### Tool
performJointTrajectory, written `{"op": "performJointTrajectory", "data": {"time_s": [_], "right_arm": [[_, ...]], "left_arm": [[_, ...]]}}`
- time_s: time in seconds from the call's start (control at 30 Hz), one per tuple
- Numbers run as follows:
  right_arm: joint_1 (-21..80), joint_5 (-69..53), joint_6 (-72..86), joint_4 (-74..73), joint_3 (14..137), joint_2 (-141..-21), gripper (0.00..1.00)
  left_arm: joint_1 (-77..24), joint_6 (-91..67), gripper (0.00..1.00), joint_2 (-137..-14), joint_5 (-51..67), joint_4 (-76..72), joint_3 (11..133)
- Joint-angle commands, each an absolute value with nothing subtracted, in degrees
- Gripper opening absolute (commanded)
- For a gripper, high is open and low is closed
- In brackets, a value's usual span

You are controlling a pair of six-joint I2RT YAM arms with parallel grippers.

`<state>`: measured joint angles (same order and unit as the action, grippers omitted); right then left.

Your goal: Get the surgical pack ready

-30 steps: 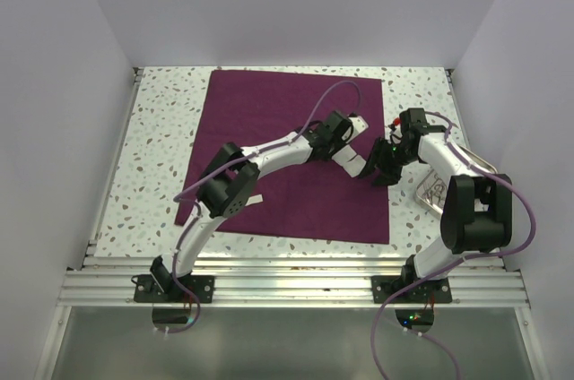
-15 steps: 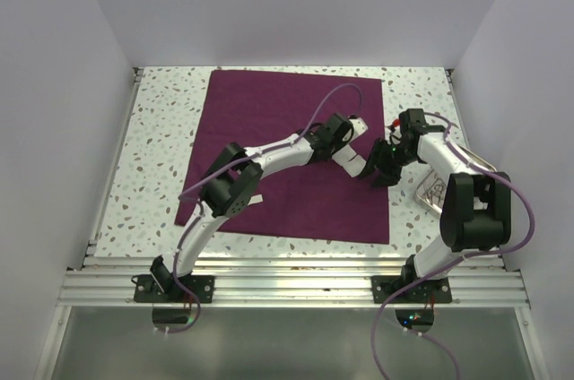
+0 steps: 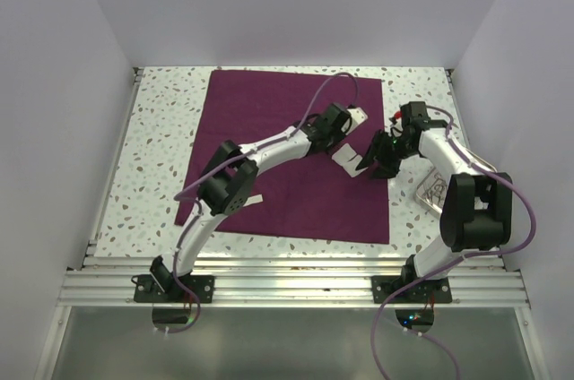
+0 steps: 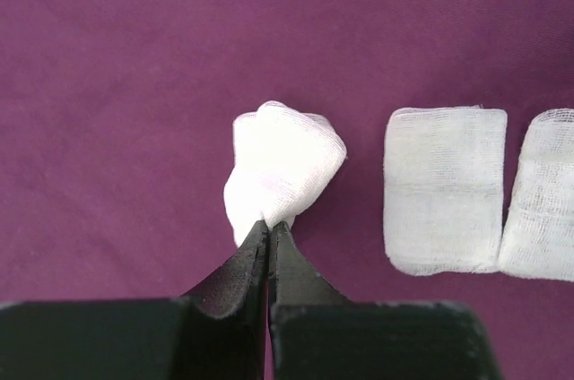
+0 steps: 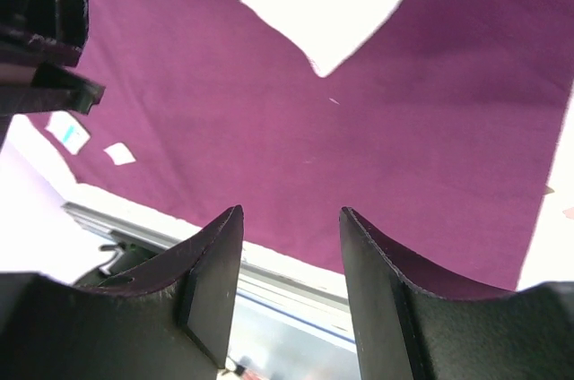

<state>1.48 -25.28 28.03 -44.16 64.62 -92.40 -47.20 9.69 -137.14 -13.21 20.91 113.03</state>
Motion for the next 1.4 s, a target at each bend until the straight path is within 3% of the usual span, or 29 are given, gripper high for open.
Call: {"op": "performJointTrajectory", "data": {"time_s": [0.0, 0.47, 0.57, 0.7, 0.8, 1.07, 1.37], "right_arm": [[1.32, -29.09, 34.78, -41.15, 66.19, -91.93, 0.51], [2.37, -31.64, 50.87, -32.35, 63.46, -91.50, 0.52], [3.69, -29.98, 55.62, -31.20, 63.54, -90.62, 0.55], [5.71, -26.99, 62.12, -29.10, 63.37, -88.86, 0.71], [6.68, -26.02, 65.46, -28.22, 63.37, -89.38, 0.78], [8.17, -22.94, 69.69, -26.99, 66.71, -91.40, 0.85], [8.44, -20.83, 72.59, -25.58, 68.38, -90.96, 0.86]], "left_arm": [[-45.18, 5.54, 0.00, -130.00, -8.80, 24.07, 115.40], [-44.74, 0.71, 0.00, -123.75, -2.03, 28.65, 112.06], [-44.65, 0.44, 0.00, -123.05, -0.36, 30.76, 112.85], [-44.74, -2.28, 0.00, -121.03, 2.02, 29.97, 110.83], [-44.74, -3.08, 0.00, -120.06, 2.90, 30.06, 110.31], [-44.91, -3.69, 0.00, -116.02, 4.39, 28.74, 106.09], [-45.18, -4.04, 0.00, -114.17, 5.54, 28.39, 103.71]]}}
